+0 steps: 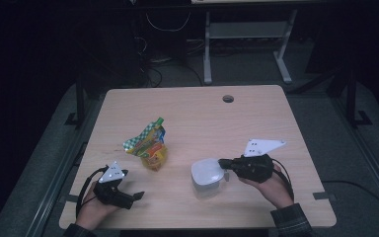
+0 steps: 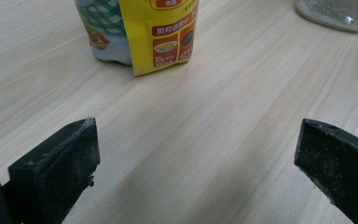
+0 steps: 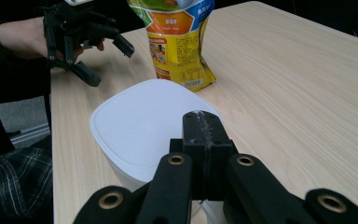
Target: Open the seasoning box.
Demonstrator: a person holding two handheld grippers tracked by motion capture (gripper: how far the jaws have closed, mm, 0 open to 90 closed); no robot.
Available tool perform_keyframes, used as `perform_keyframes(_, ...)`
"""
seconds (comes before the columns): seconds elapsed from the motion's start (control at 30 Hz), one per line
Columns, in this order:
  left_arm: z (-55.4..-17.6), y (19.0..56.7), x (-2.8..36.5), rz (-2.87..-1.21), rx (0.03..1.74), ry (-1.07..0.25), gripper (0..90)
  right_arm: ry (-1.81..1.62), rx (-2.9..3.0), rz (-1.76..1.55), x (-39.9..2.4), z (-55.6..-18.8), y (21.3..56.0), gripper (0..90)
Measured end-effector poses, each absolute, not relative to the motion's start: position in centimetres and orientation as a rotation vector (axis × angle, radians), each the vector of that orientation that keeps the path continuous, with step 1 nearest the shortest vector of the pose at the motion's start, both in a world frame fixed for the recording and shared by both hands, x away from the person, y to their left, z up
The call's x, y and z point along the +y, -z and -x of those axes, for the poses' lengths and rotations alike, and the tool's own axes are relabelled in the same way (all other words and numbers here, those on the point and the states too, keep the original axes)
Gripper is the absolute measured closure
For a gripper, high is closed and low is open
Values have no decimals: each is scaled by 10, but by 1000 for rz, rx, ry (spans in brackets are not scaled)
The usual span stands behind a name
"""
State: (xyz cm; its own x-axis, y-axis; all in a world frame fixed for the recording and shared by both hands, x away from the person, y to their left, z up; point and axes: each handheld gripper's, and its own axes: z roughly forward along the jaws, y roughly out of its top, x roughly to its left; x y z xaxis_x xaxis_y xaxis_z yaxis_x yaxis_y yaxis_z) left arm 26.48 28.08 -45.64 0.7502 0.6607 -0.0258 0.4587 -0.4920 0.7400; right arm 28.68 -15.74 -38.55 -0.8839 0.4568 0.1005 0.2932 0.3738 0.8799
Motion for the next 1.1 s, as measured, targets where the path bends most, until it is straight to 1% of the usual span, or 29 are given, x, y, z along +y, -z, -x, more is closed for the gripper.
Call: perform_keyframes(1.1,-265,457,281,-2181,836,-333,0,-1526,2463,-704,-162,-288,390,896)
